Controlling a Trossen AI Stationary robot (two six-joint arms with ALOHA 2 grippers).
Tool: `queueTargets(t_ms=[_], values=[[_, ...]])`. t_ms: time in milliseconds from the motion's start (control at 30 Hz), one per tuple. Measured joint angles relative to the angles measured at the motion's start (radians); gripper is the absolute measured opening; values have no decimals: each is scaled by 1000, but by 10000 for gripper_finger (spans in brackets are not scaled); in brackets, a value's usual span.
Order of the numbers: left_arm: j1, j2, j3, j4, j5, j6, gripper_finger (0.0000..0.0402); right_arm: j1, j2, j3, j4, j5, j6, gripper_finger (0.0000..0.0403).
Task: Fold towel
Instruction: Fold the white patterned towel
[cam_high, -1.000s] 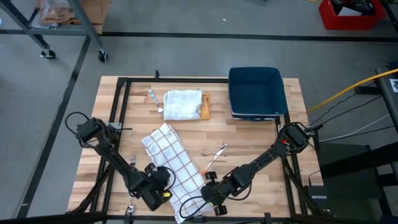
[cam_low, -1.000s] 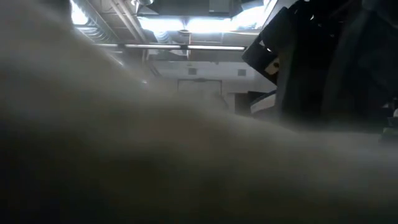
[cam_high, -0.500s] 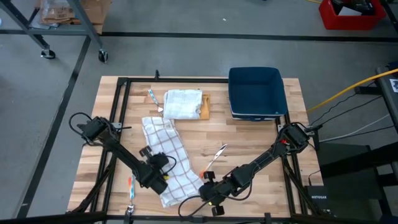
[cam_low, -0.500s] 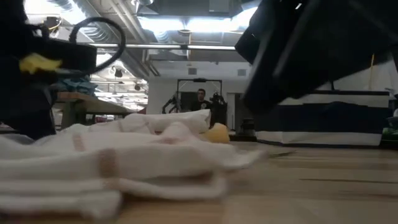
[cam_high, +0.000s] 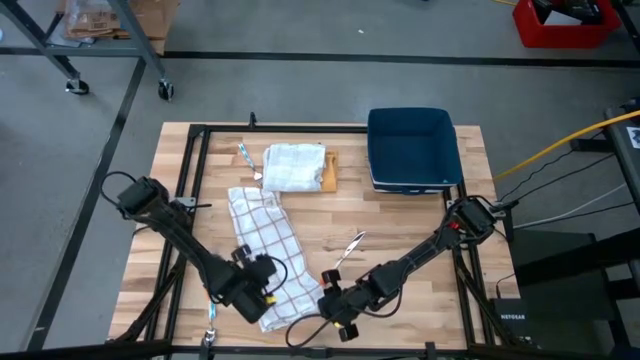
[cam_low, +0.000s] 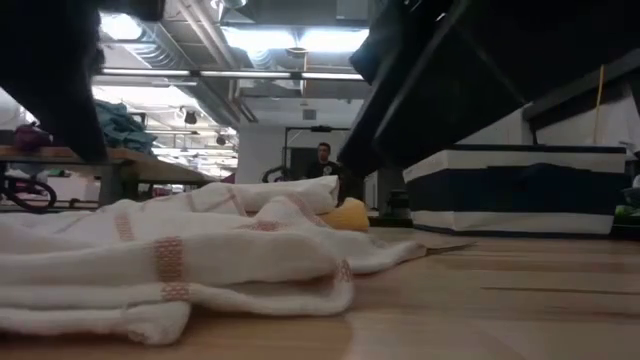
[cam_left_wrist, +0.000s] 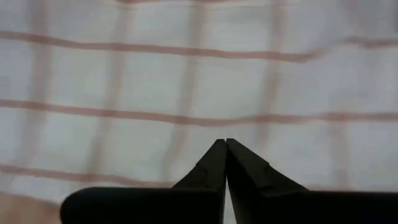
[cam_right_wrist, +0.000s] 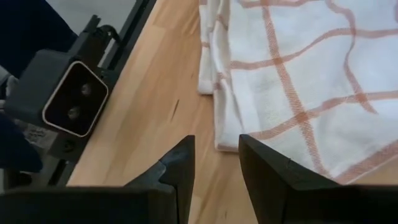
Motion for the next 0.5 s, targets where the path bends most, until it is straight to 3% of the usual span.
queueTargets(t_ms=[200, 500], values=[[-28, 2, 0, 193, 173, 153, 28, -16, 0, 0, -1, -19, -5, 127], [-63, 4, 0, 319, 263, 175, 152, -30, 0, 0, 25, -71, -27, 127]])
